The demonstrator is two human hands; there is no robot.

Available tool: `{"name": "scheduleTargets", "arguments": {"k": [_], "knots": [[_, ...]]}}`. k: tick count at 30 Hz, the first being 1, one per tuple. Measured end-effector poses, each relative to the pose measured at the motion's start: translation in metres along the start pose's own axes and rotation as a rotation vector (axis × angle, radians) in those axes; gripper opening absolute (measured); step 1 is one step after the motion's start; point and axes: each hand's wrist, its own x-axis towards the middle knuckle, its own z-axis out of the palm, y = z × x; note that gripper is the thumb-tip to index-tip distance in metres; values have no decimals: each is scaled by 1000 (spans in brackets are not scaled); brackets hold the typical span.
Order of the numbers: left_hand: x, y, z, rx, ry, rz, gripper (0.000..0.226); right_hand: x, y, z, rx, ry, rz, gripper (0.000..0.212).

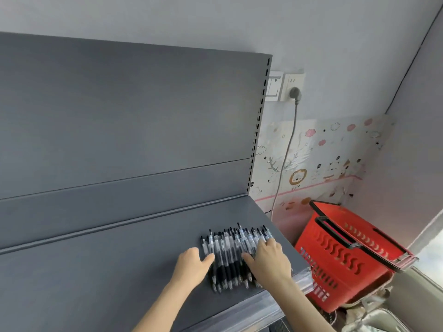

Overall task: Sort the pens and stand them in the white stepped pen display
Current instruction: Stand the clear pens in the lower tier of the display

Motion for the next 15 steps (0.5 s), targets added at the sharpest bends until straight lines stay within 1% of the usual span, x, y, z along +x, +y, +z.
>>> {"name": "scheduleTargets", "arguments": {"k": [2, 3, 6, 7, 10, 15], "knots": [[3, 13, 10, 20, 6, -32, 43, 9, -4, 4, -48, -29, -28, 56], [5, 19, 15, 42, 8, -45, 41, 12, -6, 7, -49, -39, -41, 55], [9, 28, 23, 71, 7, -100, 34, 22, -9, 12, -35, -50, -82, 38], [11, 28, 23, 48, 4, -122, 34, 26, -9, 13, -46, -51, -101, 33], [18, 26, 21, -61, -42, -191, 35, 31, -10, 15, -55, -52, -134, 31], [20, 28, 25, -77, -34, -188, 37, 35, -9, 16, -55, -14, -173, 28]]}}
